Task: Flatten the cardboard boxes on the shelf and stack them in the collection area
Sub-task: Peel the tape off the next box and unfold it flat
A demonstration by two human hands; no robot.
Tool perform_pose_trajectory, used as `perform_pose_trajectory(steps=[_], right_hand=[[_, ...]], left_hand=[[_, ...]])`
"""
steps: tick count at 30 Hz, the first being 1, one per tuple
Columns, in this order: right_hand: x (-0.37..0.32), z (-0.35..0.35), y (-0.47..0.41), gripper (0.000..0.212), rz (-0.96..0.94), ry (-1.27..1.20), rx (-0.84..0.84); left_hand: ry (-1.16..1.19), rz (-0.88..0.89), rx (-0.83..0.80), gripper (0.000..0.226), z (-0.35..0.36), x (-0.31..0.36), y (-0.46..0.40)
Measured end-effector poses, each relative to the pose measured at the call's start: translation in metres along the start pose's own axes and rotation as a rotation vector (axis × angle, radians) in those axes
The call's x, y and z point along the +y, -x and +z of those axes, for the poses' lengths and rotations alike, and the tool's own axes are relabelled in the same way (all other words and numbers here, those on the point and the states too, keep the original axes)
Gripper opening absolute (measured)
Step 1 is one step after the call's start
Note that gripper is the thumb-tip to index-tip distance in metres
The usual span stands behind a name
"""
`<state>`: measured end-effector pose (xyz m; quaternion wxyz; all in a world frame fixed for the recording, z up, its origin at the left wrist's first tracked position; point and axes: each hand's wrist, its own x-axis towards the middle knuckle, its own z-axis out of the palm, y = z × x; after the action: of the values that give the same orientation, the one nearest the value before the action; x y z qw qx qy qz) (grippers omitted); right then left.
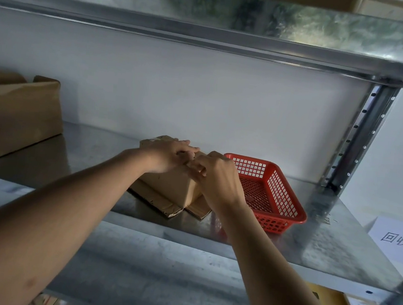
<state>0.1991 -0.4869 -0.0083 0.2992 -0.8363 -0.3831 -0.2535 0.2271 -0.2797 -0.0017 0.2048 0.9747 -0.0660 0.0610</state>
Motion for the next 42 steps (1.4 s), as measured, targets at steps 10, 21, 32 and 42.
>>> perform_pose_trajectory(steps=[10,21,32,42], right_hand=[[-0.002,-0.004,-0.002,0.016,0.08,-0.029,0.185],[0.044,-0.02,0.002,0.04,0.503,0.112,0.083],[0.056,-0.032,0.006,0.018,0.629,0.188,-0.051],[0.063,-0.032,0.008,0.011,0.557,0.181,-0.134]], left_hand=[[-0.122,-0.043,0.071,0.046,0.008,0.007,-0.001],[-0.084,-0.087,0.111,0.045,0.018,0.033,-0.004],[-0.061,-0.095,0.101,0.047,0.02,0.035,-0.007],[-0.072,-0.103,0.102,0.047,0.019,0.038,-0.004]])
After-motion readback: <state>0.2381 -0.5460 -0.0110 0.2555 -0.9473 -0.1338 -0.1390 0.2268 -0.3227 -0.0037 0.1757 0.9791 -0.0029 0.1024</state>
